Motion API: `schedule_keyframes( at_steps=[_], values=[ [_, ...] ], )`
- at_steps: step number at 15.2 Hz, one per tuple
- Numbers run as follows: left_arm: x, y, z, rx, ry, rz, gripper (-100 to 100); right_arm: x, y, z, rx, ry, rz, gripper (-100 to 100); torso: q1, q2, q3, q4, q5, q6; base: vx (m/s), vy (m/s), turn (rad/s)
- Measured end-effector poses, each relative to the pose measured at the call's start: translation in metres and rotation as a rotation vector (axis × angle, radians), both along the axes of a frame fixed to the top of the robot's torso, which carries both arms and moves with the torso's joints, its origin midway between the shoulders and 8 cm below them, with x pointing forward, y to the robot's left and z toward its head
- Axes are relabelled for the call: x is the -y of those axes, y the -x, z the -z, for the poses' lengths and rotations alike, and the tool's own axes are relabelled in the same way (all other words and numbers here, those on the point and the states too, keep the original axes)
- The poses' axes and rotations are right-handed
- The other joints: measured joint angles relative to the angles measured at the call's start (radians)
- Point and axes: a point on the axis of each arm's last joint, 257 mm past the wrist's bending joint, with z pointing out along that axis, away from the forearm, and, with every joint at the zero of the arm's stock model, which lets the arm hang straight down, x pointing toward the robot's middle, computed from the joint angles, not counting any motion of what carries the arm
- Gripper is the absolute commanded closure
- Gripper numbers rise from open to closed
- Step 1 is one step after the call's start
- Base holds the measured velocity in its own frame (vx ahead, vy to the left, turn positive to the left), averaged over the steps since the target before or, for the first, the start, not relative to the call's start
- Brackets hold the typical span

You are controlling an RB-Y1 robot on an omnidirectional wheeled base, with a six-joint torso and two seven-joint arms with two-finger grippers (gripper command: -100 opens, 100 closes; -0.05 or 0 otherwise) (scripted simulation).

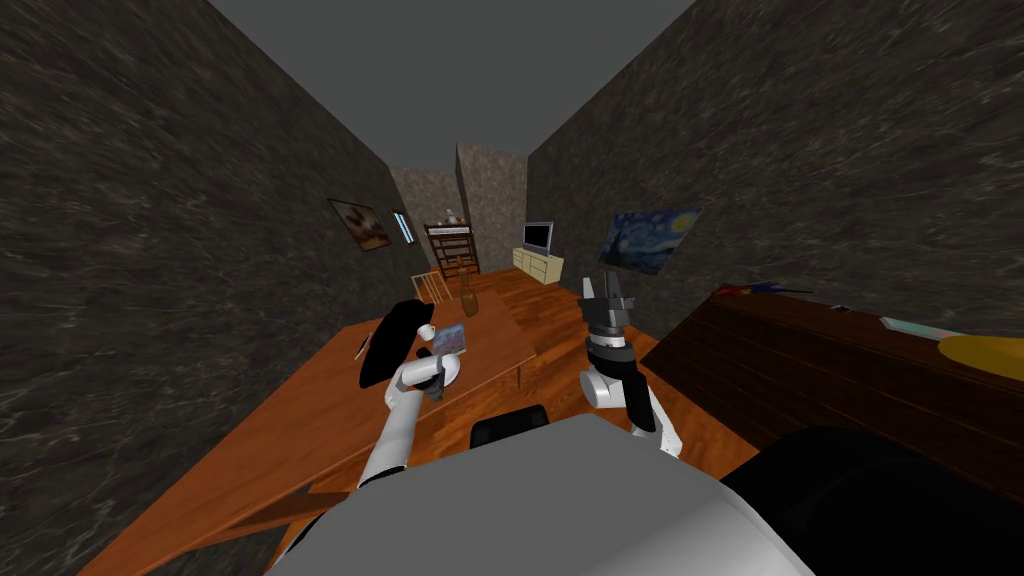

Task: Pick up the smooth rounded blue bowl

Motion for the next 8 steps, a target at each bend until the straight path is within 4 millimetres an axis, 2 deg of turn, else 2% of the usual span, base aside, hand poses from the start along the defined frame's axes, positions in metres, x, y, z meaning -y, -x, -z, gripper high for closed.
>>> schedule_keyframes(
  at_steps=[6, 7, 8],
  values=[
    [0.001, 0.005, 0.018, 0.000, 0.002, 0.003, -100, 0.000, 0.000, 0.000, 0.000, 0.000, 0.000, 0, 0.002, 0.000, 0.000, 0.000, 0.001, 0.000, 0.021, 0.011, 0.008],
    [0.001, 0.005, 0.019, 0.002, 0.002, 0.003, 100, 0.000, 0.000, 0.000, 0.000, 0.000, 0.000, 0, 0.002, 0.000, 0.000, 0.000, 0.000, 0.000, 0.000, 0.000, 0.000],
    [0.001, 0.005, 0.019, 0.002, 0.002, 0.003, 100, 0.000, 0.000, 0.000, 0.000, 0.000, 0.000, 0, 0.002, 0.001, 0.001, 0.000, 0.000, 0.000, 0.000, 0.000, 0.000]
  ],
)
